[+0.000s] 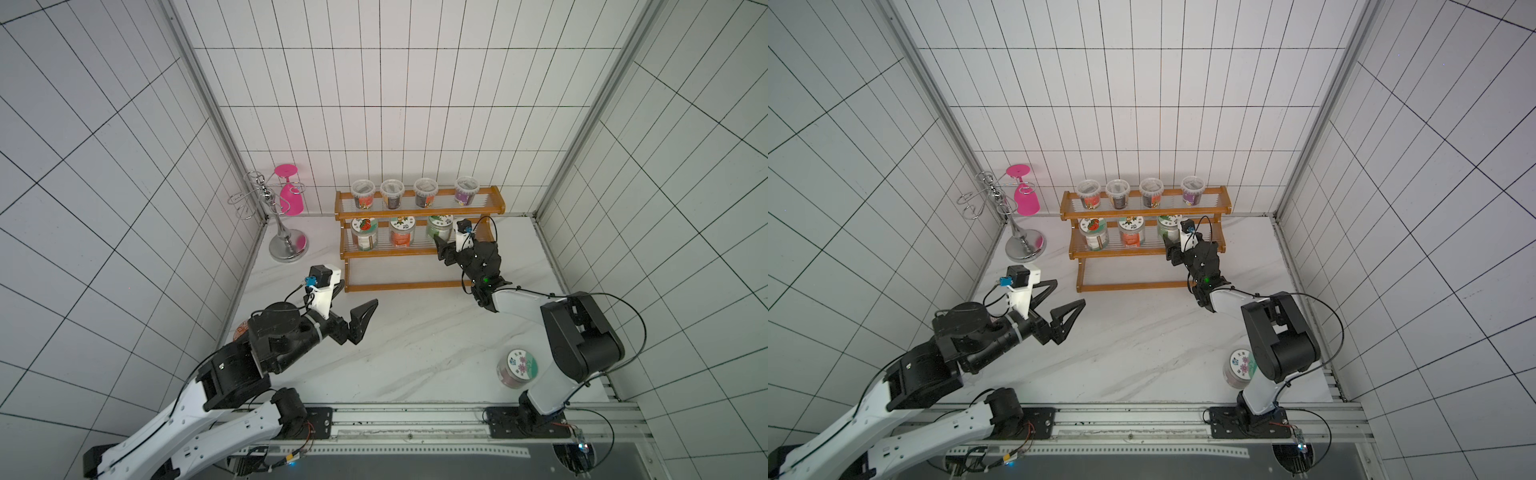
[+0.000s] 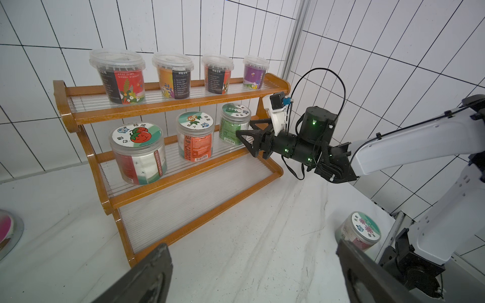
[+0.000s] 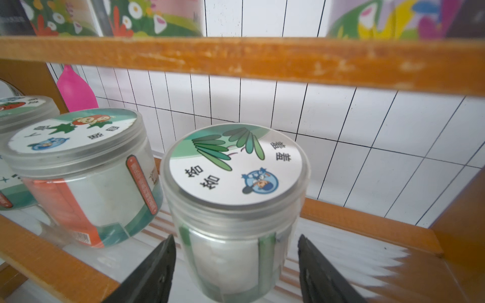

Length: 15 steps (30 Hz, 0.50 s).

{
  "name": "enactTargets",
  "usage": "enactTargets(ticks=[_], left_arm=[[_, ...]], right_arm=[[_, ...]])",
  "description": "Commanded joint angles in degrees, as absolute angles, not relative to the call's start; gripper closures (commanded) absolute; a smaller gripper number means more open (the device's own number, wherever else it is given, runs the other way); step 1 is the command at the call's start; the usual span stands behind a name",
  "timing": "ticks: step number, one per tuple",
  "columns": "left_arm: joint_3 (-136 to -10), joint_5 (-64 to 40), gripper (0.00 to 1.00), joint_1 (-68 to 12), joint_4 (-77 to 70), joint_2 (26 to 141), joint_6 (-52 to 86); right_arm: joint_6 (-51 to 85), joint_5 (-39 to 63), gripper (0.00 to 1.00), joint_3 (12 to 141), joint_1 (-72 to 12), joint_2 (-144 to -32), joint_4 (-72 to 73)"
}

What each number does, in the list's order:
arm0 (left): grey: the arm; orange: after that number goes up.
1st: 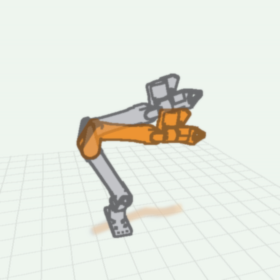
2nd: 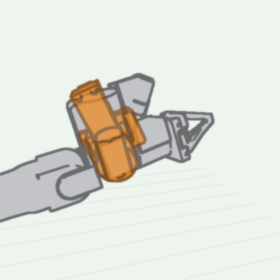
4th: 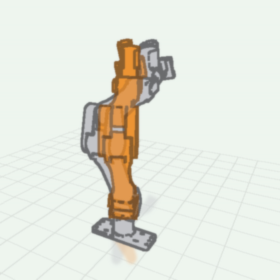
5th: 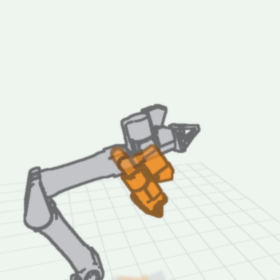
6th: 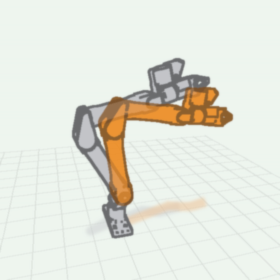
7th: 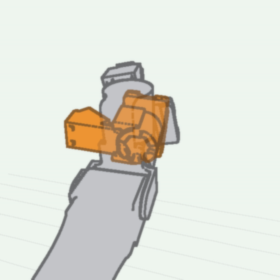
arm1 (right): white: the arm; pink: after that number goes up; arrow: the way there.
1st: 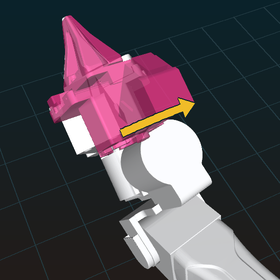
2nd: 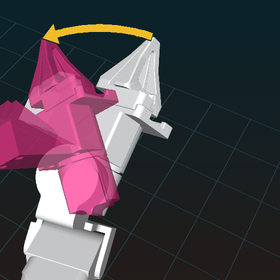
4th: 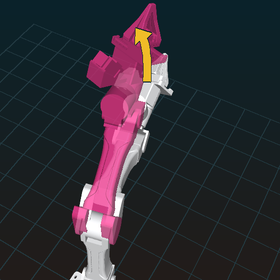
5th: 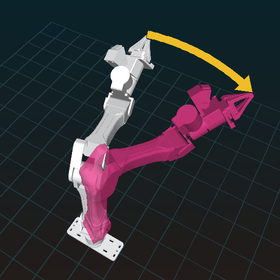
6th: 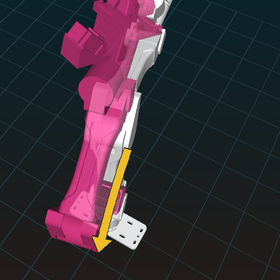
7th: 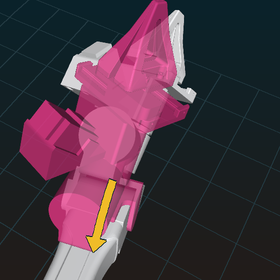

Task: Place the seed container on the shelf
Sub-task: Place the seed jar on the shelf.

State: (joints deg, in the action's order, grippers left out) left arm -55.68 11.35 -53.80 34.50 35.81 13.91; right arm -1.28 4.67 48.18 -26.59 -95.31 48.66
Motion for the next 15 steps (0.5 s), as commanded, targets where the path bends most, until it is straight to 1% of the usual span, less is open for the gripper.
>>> enactTargets(ticks=[1,7,12,15], left_arm=[[-54.89,10.68,0.01,-53.72,33.83,36.44,13.63],[-54.58,8.65,0.01,-53.70,32.18,38.91,12.19],[-54.06,5.64,0.01,-53.73,29.69,41.74,10.90],[-53.75,3.19,0.01,-53.77,27.82,44.15,10.73]], right_arm=[[-0.98,6.62,0.20,47.34,-26.12,-89.45,43.79],[-0.54,7.69,0.17,45.60,-26.23,-78.60,28.52],[1.32,6.78,0.16,47.04,-26.24,-68.43,9.33],[4.87,5.16,0.12,49.30,-26.14,-62.54,-3.64]])
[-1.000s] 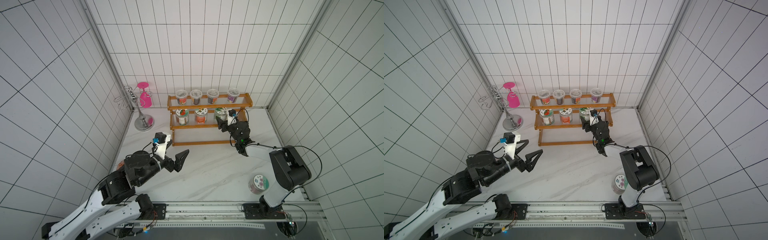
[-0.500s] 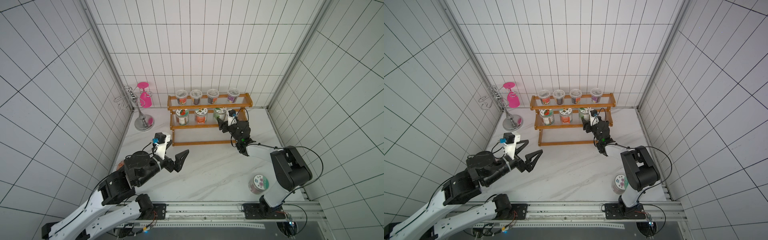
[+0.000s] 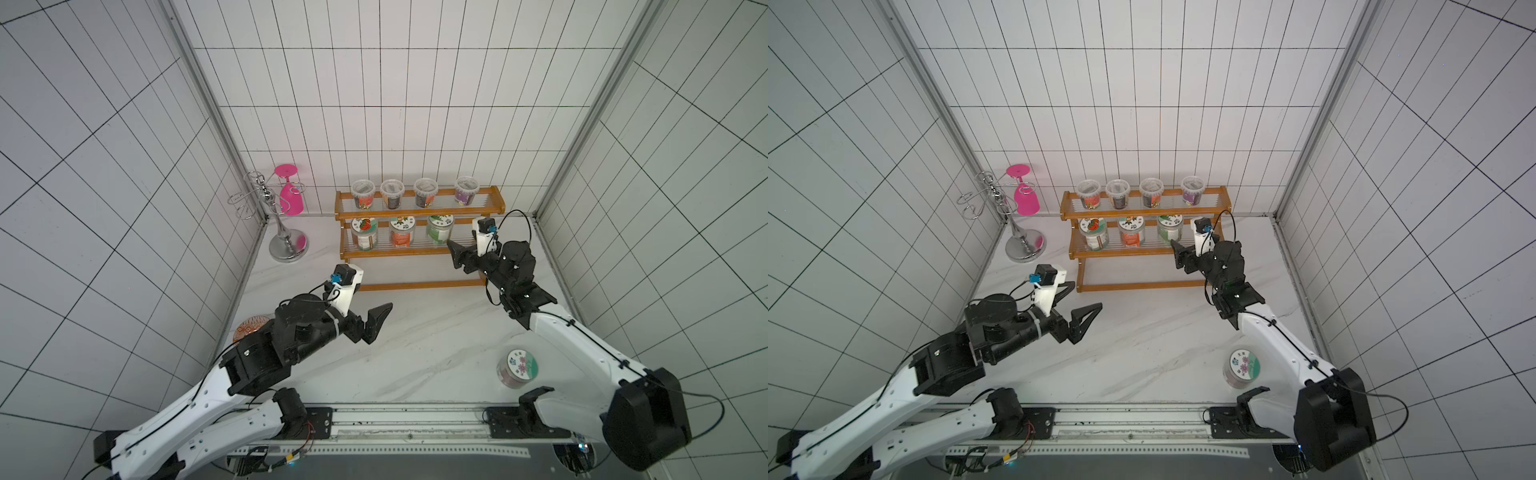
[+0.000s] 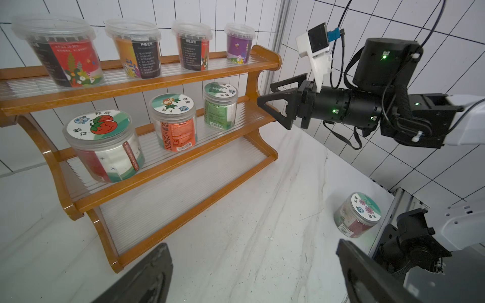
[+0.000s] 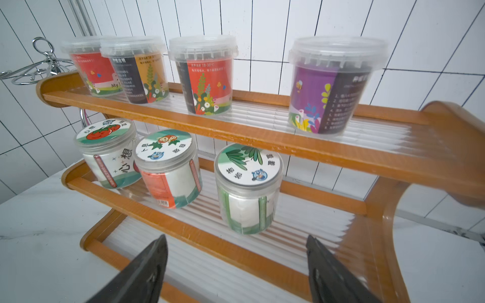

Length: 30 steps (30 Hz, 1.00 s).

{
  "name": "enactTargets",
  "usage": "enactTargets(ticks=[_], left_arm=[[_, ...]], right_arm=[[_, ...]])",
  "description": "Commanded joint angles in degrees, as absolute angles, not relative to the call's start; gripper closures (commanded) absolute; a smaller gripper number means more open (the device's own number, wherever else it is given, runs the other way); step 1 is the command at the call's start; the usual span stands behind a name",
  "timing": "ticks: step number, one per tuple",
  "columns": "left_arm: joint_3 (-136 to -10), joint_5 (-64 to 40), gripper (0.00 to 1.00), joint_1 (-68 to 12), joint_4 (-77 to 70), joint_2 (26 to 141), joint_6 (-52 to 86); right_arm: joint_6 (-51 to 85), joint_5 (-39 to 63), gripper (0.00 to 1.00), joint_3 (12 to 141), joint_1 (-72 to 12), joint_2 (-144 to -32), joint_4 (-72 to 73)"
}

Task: Place the seed container on the shelf
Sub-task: Place the seed jar on the shelf, then pick up the seed jar at the center of the board.

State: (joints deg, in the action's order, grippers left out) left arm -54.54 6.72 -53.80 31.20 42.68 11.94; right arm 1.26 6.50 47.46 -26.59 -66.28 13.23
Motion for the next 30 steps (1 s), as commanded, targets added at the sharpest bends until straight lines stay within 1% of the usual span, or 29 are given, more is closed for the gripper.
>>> enactTargets(ticks=[1,7,11,15,20,27,30], left_arm=[[-53.62,2.24,0.01,-53.79,27.02,44.85,10.64],[-51.80,-3.83,0.01,-54.05,19.79,50.12,11.88],[-51.13,-6.44,0.01,-55.50,15.25,54.75,12.74],[-50.81,-6.24,0.01,-58.50,10.75,59.75,12.36],[-51.13,-5.47,0.01,-63.30,5.82,66.90,10.00],[-48.52,-11.68,0.01,-68.50,-9.37,78.22,3.65],[-49.88,-13.82,0.01,-69.95,-12.72,83.63,0.75]], right_arm=[[5.97,4.73,0.11,50.00,-26.19,-61.07,-7.27],[13.83,0.15,0.00,54.52,-26.11,-53.63,-28.46],[18.94,-3.76,0.01,58.86,-26.22,-50.93,-41.45],[24.74,-8.51,0.01,61.93,-26.15,-49.22,-53.50],[30.91,-11.42,0.01,63.23,-25.85,-45.92,-61.60],[37.88,-19.35,0.01,63.09,-24.80,-39.86,-67.19],[39.14,-21.49,0.01,63.93,-24.21,-38.69,-68.53]])
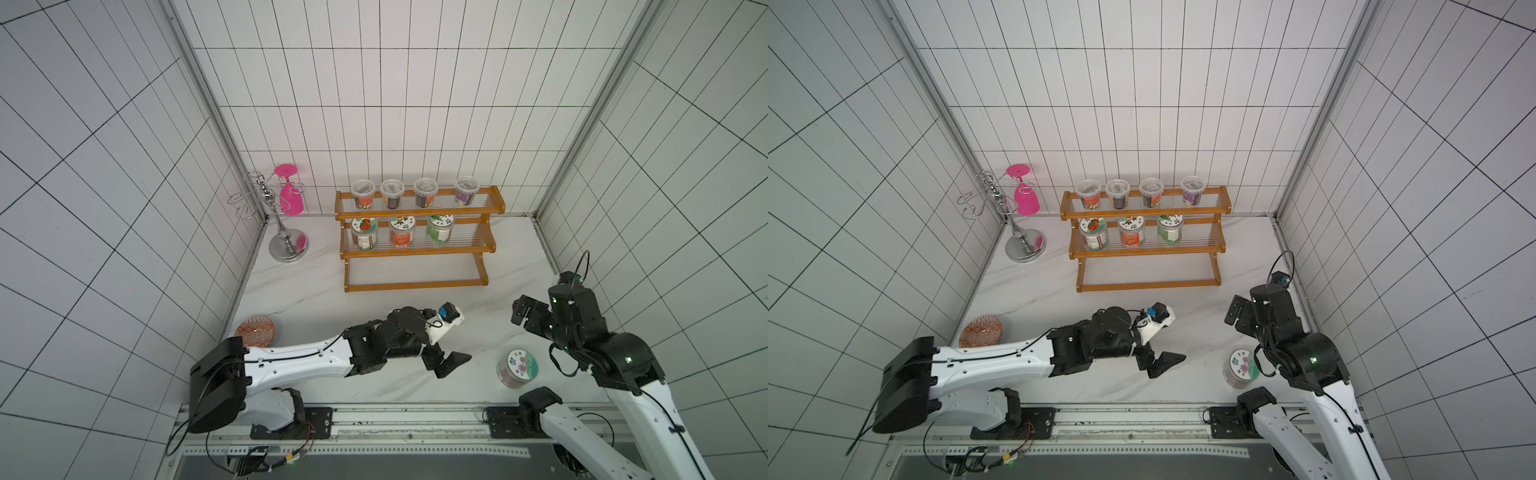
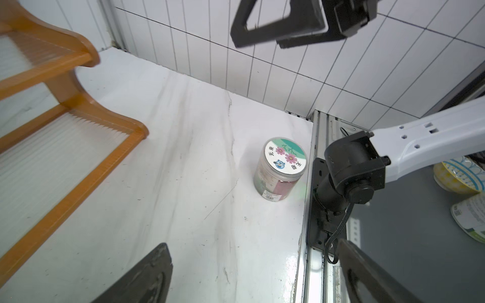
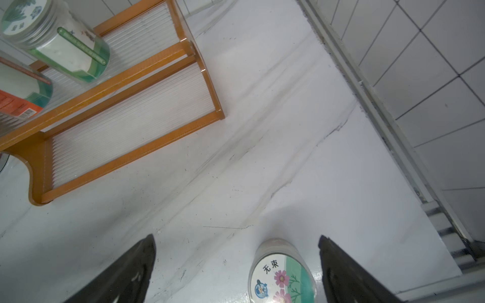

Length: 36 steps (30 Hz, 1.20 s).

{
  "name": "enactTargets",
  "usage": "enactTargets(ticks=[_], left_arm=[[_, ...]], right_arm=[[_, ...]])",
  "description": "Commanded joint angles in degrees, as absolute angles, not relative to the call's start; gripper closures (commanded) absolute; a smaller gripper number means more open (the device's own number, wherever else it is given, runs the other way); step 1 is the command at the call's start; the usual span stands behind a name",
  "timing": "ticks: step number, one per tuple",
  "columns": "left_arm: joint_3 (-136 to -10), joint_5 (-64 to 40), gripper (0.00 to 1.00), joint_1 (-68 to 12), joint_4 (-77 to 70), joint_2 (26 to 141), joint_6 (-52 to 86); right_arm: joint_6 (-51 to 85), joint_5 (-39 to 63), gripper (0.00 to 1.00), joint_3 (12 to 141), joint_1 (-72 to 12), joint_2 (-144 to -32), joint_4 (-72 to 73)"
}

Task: Place the seed container on the shelf
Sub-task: Pick up the seed jar at the center of the board.

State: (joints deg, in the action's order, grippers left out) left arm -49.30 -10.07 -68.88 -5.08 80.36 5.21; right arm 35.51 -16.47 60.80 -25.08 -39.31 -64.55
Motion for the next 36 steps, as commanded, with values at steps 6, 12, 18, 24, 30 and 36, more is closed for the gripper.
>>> enactTargets(ticks=[6,12,18,24,30,36], left_arm=[[-56.08,-18.27,0.01,-70.08,-14.91,94.83,-0.12],[-62.89,-20.36,0.01,-70.14,-14.89,104.97,-3.34],[-69.24,-23.95,0.01,-70.37,-13.32,113.16,-7.74],[-73.61,-25.52,0.01,-70.75,-12.70,118.58,-10.49],[-79.64,-26.80,0.01,-71.34,-10.38,123.37,-12.93],[-84.58,-28.44,0.01,-71.69,-9.49,127.66,-13.54]], right_arm=[[39.73,-22.73,0.01,65.76,-23.48,-37.91,-69.68],[40.37,-21.67,0.01,68.04,-23.20,-38.35,-70.80],[40.93,-20.48,0.01,70.20,-23.19,-38.32,-72.69],[40.54,-19.79,0.01,70.84,-23.20,-37.90,-73.74],[39.46,-19.51,0.01,71.24,-23.16,-38.15,-73.65],[38.98,-18.62,0.01,71.77,-23.20,-38.21,-73.48]])
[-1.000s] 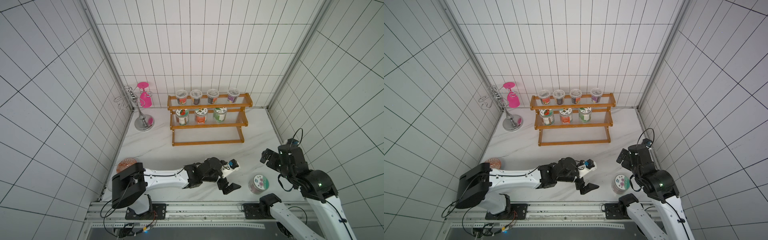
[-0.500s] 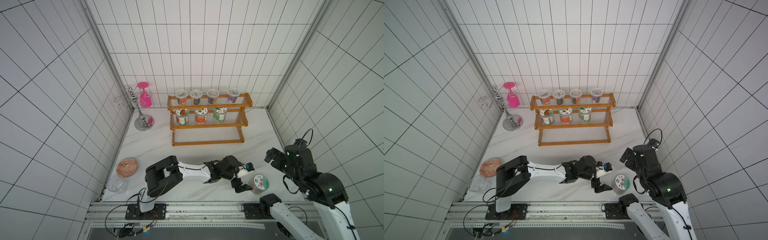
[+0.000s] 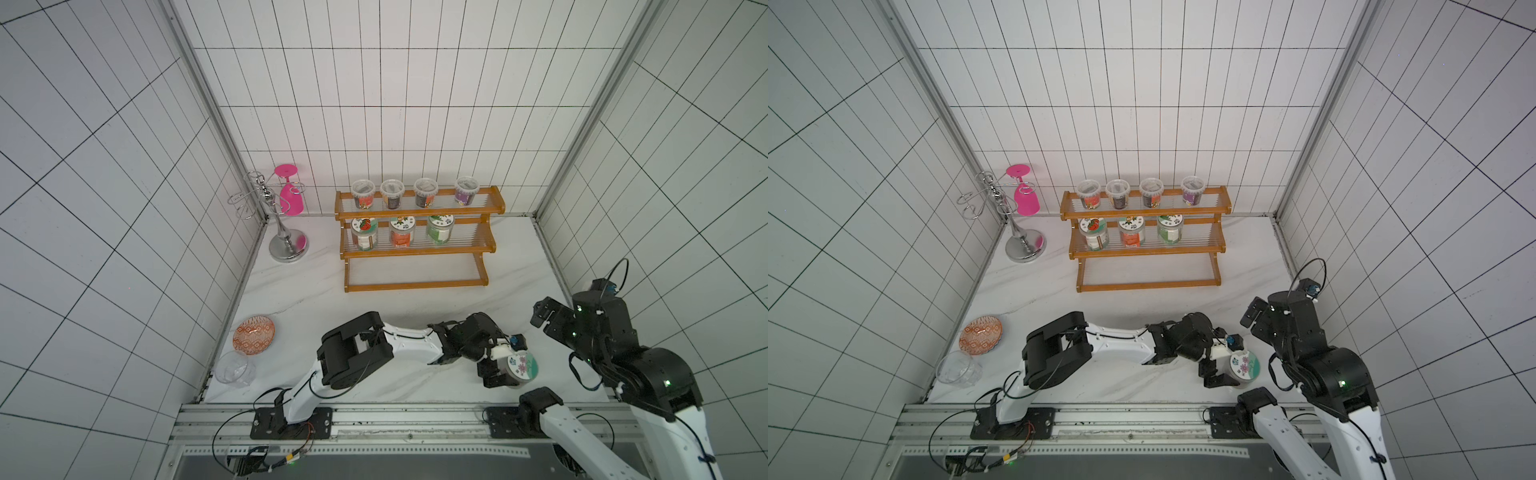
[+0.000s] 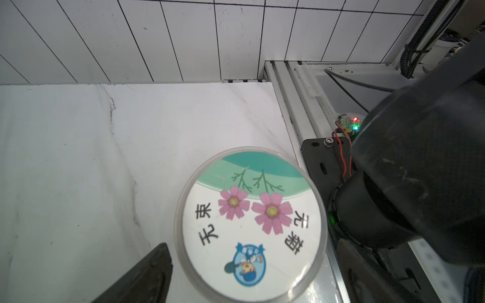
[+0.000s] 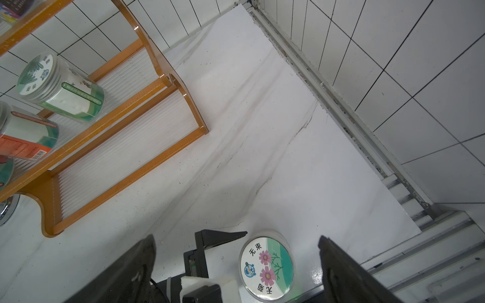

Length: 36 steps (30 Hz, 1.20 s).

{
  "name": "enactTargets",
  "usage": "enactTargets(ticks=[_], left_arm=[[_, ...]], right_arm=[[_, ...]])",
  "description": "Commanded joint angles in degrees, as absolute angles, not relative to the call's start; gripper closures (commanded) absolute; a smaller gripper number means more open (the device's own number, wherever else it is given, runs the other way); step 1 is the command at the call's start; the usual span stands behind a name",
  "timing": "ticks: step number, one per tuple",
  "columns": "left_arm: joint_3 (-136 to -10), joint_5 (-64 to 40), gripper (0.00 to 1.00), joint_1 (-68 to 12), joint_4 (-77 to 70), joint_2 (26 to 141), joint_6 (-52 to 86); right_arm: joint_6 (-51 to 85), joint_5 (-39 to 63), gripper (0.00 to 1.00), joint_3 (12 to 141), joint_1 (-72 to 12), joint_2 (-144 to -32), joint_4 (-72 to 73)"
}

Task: Place the seed container on the shelf
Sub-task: Pick up the seed jar at the center of the board.

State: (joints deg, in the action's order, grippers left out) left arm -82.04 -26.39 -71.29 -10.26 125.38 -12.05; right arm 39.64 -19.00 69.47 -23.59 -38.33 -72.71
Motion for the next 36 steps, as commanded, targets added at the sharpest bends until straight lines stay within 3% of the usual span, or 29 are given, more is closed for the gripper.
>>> enactTargets(ticks=[1,8,11,13,21,29,36], left_arm=[[-85.37,-28.71,0.01,-71.72,-9.25,128.23,-13.62],[-90.09,-28.87,0.01,-71.98,-7.34,131.63,-13.67],[-89.43,-28.52,0.14,-71.99,-8.18,131.08,-13.93],[-88.59,-29.11,0.29,-72.03,-8.34,130.21,-14.57],[-77.37,-28.92,0.35,-71.00,-17.95,120.94,-11.86],[-64.16,-27.84,0.43,-65.68,-18.05,104.02,-3.71],[-57.55,-28.35,0.44,-58.43,-6.94,85.98,-1.58]], right_arm=[[38.97,-18.57,0.01,71.76,-23.16,-38.06,-73.47],[38.50,-18.02,0.01,71.55,-23.16,-37.41,-73.48],[38.07,-17.87,0.01,71.53,-23.16,-37.23,-73.39],[37.46,-17.31,0.01,71.15,-23.17,-37.03,-72.88],[32.97,-11.73,0.01,68.78,-23.15,-35.55,-67.72],[25.89,1.83,0.01,66.57,-23.18,-35.01,-57.79],[16.50,22.29,0.01,63.02,-23.18,-34.90,-42.28]])
